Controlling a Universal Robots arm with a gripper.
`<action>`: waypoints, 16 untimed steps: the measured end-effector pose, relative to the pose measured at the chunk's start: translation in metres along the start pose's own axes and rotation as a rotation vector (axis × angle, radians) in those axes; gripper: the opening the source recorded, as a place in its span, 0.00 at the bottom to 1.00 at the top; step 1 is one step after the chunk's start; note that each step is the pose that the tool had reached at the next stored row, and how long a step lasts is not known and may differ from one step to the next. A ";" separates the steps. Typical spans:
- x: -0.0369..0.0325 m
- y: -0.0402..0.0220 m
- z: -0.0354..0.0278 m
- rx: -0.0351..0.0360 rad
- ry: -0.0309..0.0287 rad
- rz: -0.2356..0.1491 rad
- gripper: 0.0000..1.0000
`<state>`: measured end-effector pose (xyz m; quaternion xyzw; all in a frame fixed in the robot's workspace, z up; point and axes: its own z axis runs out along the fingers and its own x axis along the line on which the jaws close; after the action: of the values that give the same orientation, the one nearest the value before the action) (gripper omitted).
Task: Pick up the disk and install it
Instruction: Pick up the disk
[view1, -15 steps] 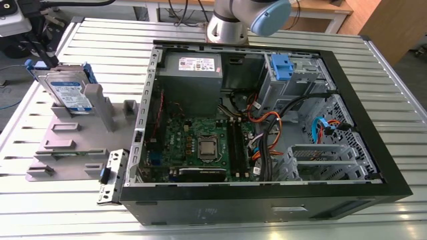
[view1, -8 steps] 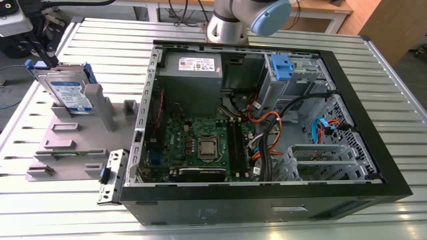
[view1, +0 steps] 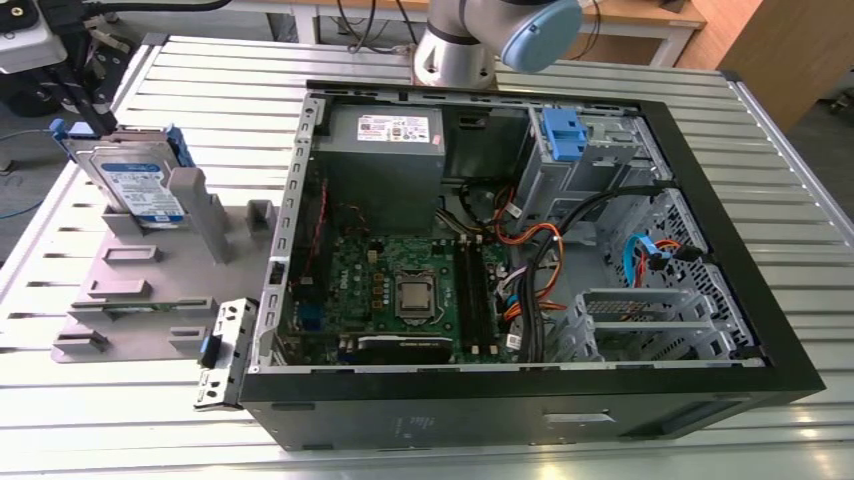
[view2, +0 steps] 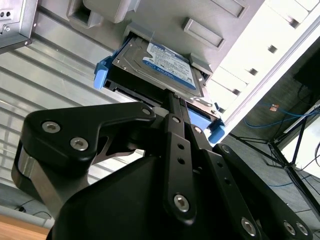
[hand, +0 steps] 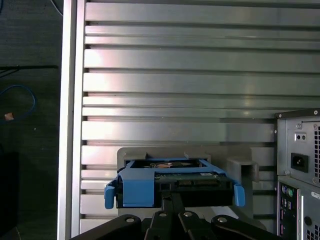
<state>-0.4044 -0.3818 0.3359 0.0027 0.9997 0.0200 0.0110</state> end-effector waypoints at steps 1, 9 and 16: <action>0.0000 0.0000 0.0000 0.0000 0.0000 0.000 0.11; 0.0000 0.0000 0.0000 -0.0001 0.0001 -0.003 0.11; 0.0000 0.0000 0.0000 -0.0010 0.0019 -0.047 0.11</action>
<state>-0.4044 -0.3818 0.3359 -0.0207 0.9995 0.0202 0.0105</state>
